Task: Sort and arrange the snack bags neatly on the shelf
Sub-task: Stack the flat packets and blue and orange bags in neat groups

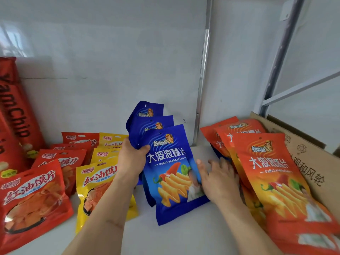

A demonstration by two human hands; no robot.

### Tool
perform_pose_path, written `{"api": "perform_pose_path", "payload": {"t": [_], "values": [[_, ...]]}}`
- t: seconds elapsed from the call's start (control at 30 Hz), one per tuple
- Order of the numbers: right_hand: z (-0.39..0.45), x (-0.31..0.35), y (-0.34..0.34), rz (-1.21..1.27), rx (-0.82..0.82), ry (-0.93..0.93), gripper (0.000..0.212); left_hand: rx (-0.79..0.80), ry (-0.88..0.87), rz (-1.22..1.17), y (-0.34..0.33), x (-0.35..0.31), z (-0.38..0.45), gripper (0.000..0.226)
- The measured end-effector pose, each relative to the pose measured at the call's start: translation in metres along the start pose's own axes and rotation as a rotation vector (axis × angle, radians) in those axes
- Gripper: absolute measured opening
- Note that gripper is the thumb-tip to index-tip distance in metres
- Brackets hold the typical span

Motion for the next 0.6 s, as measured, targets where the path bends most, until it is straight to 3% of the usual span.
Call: {"api": "perform_pose_path", "payload": {"t": [0.27, 0.4, 0.6], "values": [[0.015, 0.005, -0.008, -0.027, 0.095, -0.17, 0.078, 0.011, 0.006, -0.106, 0.001, 0.021, 0.005, 0.042], [0.024, 0.001, -0.024, -0.001, 0.225, -0.293, 0.087, 0.025, 0.008, -0.152, 0.0, 0.024, 0.008, 0.041], [0.031, 0.0, -0.024, -0.019, 0.245, -0.23, 0.096, 0.032, 0.007, -0.166, 0.001, 0.025, 0.01, 0.041]]}}
Point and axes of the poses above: each hand's wrist, its own z-axis towards the middle knuckle, its own y-axis out of the back of the hand, x = y × z, the point moved 7 cm from there along z, towards the middle knuckle, and after that the axes turned 4 degrees about -x, right-handed, at the moved point
